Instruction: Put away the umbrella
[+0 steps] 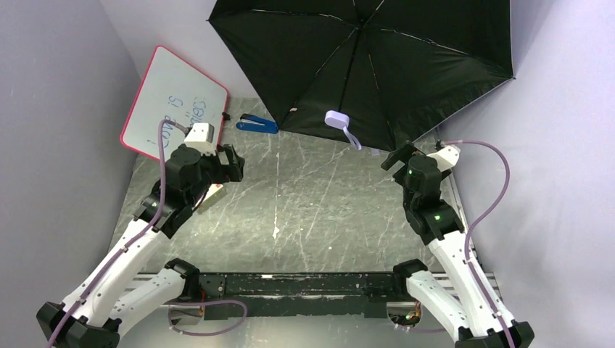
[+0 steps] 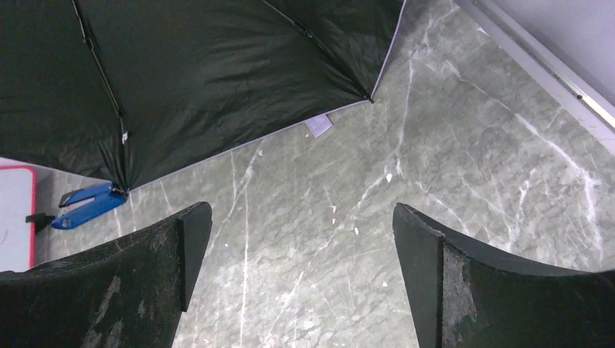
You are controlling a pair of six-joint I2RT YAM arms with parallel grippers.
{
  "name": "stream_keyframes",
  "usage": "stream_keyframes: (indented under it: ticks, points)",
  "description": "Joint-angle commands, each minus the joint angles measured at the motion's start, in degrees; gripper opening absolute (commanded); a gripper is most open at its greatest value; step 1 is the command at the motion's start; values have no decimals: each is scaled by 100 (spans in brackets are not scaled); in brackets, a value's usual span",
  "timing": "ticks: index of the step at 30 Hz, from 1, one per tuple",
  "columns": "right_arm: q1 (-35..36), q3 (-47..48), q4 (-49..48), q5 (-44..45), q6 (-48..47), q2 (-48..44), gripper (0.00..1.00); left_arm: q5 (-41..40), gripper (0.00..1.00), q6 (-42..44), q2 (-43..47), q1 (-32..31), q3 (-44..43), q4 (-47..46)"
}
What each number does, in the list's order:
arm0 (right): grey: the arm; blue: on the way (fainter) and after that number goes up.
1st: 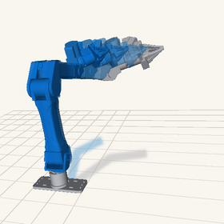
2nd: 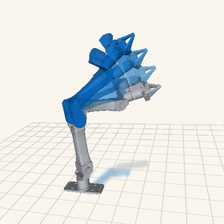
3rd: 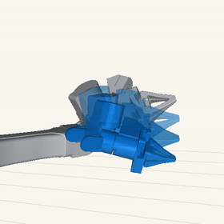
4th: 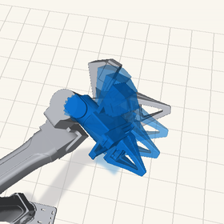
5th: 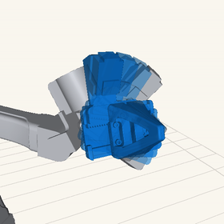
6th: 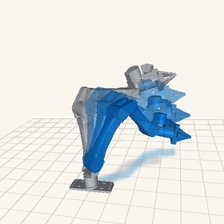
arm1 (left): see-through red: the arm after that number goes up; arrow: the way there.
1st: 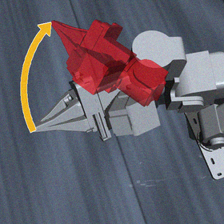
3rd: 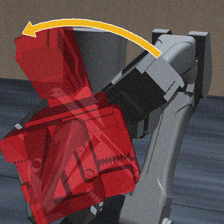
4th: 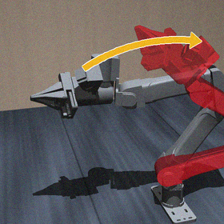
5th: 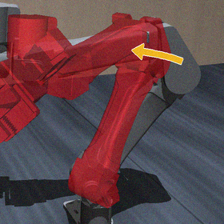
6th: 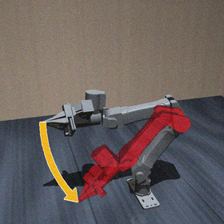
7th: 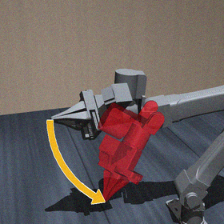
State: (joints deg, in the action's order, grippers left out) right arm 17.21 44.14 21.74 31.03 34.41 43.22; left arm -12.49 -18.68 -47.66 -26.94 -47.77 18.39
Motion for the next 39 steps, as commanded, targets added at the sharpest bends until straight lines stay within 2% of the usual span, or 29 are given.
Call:
stream_keyframes:
  ticks: [1,9,13,18,22,28,33,39]
  points:
    - [7,13,125,277,-32,-73,100,-5,97,26,83,22,217,-53]
    - [2,124,326,461,146,234,100,-339,97,114,169,22,339,108]
    - [-3,180,318,263,170,414,100,-460,97,228,120,22,355,59]
    - [-10,319,107,-373,-6,665,100,-689,97,224,12,22,286,174]
    - [-237,813,235,-1027,95,1328,100,-779,97,249,1,22,264,254]
    - [-554,1595,-93,-2005,194,2091,100,-636,97,300,-42,22,261,191]
    - [-924,2333,-270,-2711,598,2699,100,-412,97,373,-101,23,242,139]
    - [-1369,2656,-1178,-3722,1402,3345,99,-93,97,447,-219,35,184,-52]
